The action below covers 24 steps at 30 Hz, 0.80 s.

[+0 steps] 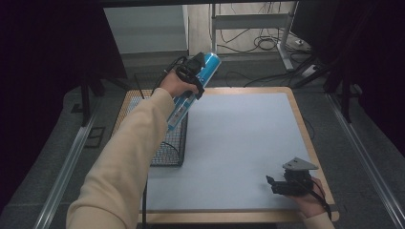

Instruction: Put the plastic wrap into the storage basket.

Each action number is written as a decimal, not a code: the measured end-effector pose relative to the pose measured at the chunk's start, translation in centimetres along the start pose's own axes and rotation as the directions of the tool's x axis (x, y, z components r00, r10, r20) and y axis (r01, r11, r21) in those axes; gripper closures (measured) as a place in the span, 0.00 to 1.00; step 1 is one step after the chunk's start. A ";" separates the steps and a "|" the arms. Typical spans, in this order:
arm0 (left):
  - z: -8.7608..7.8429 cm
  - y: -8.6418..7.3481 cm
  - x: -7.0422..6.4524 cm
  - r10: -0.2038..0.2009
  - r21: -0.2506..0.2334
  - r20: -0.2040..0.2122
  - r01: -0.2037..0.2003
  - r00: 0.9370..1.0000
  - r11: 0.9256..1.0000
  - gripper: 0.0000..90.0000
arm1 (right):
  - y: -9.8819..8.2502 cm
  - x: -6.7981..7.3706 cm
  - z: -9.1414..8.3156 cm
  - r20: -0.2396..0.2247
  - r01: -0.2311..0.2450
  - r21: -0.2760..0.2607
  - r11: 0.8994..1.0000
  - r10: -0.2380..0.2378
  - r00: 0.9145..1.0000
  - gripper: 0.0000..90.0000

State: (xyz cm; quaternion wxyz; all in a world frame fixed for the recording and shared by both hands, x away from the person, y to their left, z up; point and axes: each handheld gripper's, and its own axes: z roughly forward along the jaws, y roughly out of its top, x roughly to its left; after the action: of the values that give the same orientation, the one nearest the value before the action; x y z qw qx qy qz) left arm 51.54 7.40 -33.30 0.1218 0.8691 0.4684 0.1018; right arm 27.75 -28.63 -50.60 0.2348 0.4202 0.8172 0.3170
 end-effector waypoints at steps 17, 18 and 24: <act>1.7 -2.4 3.0 -0.049 0.037 -0.049 0.051 0.998 0.998 0.35 | 0.0 0.1 0.0 0.002 -0.003 0.002 1.000 0.003 1.000 0.15; 1.9 -2.5 3.1 -0.054 0.042 -0.050 0.056 0.997 0.998 0.35 | 0.0 0.1 0.1 0.004 0.000 0.003 1.000 0.000 1.000 0.15; 2.5 -3.2 4.0 -0.069 0.051 -0.057 0.072 0.996 0.996 0.35 | 0.0 0.1 0.1 0.006 0.000 0.004 1.000 0.000 1.000 0.15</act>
State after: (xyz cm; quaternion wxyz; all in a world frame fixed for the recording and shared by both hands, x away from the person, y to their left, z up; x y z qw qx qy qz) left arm 51.91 12.11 -36.38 0.0894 0.8519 0.5043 0.1090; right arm 27.74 -28.48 -50.74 0.2364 0.4214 0.8172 0.3142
